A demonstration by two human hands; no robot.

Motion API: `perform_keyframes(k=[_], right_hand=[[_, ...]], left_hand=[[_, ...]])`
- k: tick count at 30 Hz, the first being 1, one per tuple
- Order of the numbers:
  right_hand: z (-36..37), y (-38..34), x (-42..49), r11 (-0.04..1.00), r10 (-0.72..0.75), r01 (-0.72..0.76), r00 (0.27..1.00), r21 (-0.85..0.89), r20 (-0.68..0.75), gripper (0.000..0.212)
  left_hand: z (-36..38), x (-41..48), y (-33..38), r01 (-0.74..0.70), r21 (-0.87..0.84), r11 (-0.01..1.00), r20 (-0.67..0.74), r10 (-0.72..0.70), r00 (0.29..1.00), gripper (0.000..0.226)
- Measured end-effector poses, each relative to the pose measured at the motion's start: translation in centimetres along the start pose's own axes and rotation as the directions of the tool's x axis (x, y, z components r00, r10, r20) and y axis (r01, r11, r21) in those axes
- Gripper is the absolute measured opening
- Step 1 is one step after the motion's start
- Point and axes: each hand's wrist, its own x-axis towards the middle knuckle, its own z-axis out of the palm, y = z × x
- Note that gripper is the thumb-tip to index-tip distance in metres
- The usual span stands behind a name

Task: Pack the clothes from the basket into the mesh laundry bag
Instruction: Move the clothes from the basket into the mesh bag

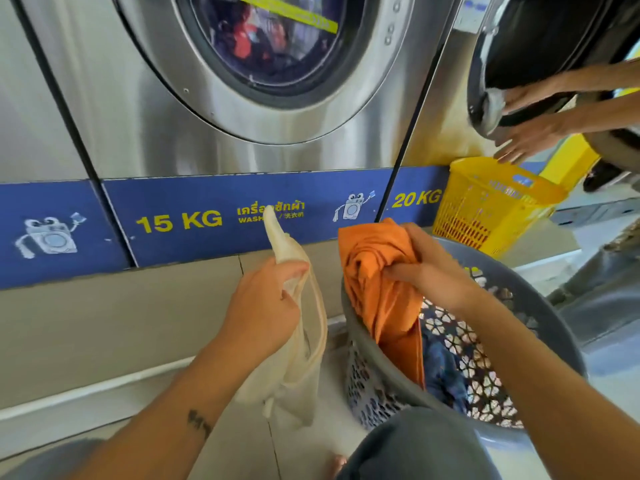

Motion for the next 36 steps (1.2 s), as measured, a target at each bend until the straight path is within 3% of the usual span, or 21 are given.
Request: perform_keyframes(k=[3,6,10,12,14,16,17,20,25,27,30,32,36], right_hand=[[3.1,-3.9,-1.8,0.984,-0.154,0.153,0.988,-0.091,-0.001,0.047],[7.5,-4.9,-2.8,0.954,-0.205,0.208,0.978,-0.216,0.035,0.044],[11.1,-5.4,-4.1,0.892,-0.259,0.244,0.966,-0.379,0.014,0.048],[12.3,-5.0,-4.8,0.794,-0.346,0.335,0.935,-0.507,0.077,0.052],[13.5,-4.0,-5.3,0.61,-0.437,0.49,0.863,-0.622,0.251,0.048],[14.5,-2.9,-5.2,0.468,-0.461,0.585,0.801,-0.662,0.382,0.046],[14.8,-2.7,-4.9,0.445,-0.462,0.603,0.788,-0.663,0.407,0.044],[15.0,-3.4,-4.2,0.516,-0.429,0.564,0.822,-0.644,0.375,0.04],[13.0,-4.0,-4.4,0.74,-0.254,0.412,0.903,-0.531,0.346,0.068],[11.6,-3.6,-4.2,0.711,-0.218,0.342,0.938,-0.614,0.27,0.075],[10.4,-1.7,-3.7,0.687,0.094,0.126,0.961,-0.716,0.259,0.106],[10.0,-0.5,-3.5,0.706,0.205,0.059,0.937,-0.706,0.283,0.097],[9.6,-0.5,-3.4,0.655,0.079,0.073,0.983,-0.752,0.164,0.055]], left_hand=[[-1.0,-1.2,0.4,-0.011,-0.051,0.999,-0.018,0.01,1.0,0.056],[-2.1,-1.7,0.6,-0.05,-0.12,0.992,-0.062,0.043,0.997,0.038],[-2.9,-1.8,-1.0,-0.012,-0.111,0.994,-0.061,0.006,0.998,0.062],[-3.5,-1.8,-1.5,-0.013,-0.113,0.994,-0.065,0.006,0.998,0.068],[-4.1,-1.8,-1.5,-0.028,-0.122,0.992,-0.064,0.02,0.998,0.069],[-4.5,-1.9,-1.5,-0.031,-0.113,0.993,-0.041,0.027,0.999,0.069],[-4.6,-2.0,-1.6,-0.026,-0.105,0.994,-0.027,0.024,0.999,0.068],[-4.6,-2.2,-1.8,-0.009,-0.091,0.996,0.002,0.009,1.0,0.065],[-4.5,-2.2,-2.4,0.024,-0.063,0.998,0.013,-0.023,1.0,0.066],[-4.3,-2.3,-2.5,0.027,-0.061,0.998,0.028,-0.025,0.999,0.067],[-4.0,-2.4,-2.1,0.044,-0.084,0.995,0.051,-0.04,0.998,0.067],[-3.7,-2.3,-1.9,0.05,-0.089,0.995,0.056,-0.045,0.997,0.067],[-3.2,-2.2,-1.5,0.078,-0.097,0.992,0.067,-0.071,0.995,0.064]])
